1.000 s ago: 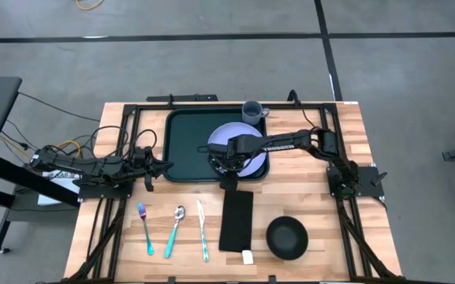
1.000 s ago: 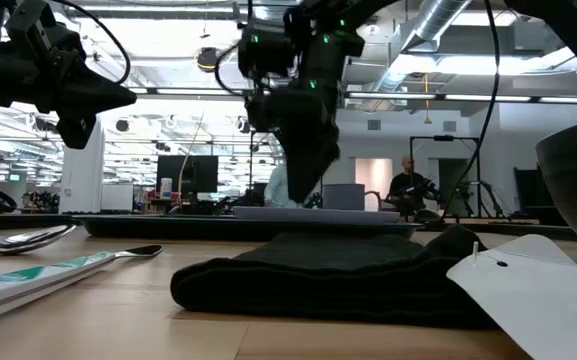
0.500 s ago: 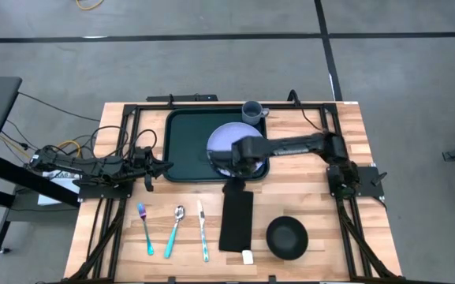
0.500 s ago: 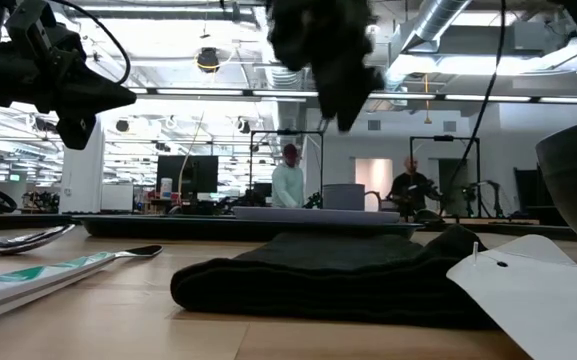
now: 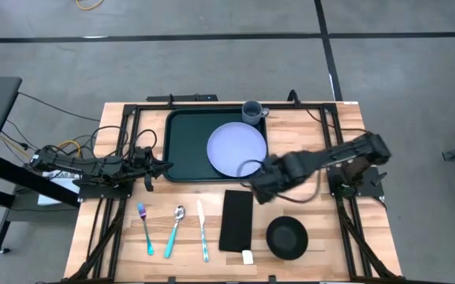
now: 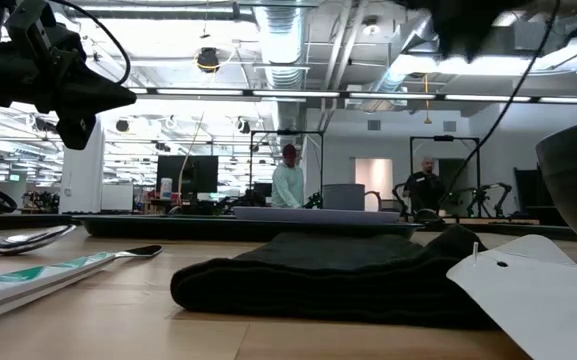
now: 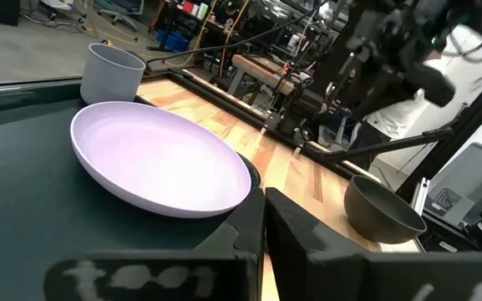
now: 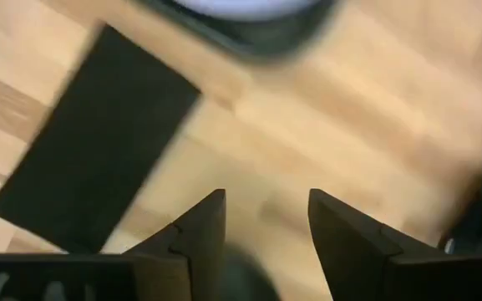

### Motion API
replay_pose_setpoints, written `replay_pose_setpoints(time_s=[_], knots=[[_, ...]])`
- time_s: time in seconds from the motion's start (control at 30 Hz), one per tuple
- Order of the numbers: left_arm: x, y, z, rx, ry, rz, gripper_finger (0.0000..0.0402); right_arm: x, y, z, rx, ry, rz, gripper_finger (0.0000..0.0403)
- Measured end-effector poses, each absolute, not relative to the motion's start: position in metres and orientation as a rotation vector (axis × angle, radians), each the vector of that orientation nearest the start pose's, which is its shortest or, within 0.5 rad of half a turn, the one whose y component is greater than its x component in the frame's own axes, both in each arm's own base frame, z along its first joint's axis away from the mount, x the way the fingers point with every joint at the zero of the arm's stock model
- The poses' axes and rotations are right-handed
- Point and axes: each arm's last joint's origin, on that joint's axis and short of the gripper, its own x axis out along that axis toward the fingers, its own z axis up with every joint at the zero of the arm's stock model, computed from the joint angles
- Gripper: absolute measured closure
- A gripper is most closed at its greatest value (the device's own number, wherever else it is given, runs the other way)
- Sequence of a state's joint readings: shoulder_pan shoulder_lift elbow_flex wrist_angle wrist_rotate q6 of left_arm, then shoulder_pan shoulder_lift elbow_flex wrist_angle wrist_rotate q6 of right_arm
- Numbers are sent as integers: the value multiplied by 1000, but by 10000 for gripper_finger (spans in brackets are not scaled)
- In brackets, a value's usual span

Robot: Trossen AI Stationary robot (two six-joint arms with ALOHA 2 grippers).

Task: Set up tray
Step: Put the black bowl on top of the violet plate on the black tray

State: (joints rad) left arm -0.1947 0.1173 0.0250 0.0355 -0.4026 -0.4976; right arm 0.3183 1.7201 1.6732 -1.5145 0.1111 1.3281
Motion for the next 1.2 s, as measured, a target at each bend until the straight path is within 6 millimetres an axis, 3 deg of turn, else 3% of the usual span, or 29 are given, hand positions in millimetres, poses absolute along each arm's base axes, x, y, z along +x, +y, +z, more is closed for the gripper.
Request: replay_pose_setpoints(time_s=[0.27,0.57,0.8,1.2], knots=[[102,-9,166,-517,-2,216,402,224,131,285,1068,1299,-1007,252],[102,-9,166,-519,-2,215,401,186,176,262,1262,1261,-1061,255],[102,-9,166,-519,-1,215,402,190,196,237,1277,1342,-1033,258],[102,-9,166,-526,-1,215,401,198,209,203,1170,1398,-1126,266]])
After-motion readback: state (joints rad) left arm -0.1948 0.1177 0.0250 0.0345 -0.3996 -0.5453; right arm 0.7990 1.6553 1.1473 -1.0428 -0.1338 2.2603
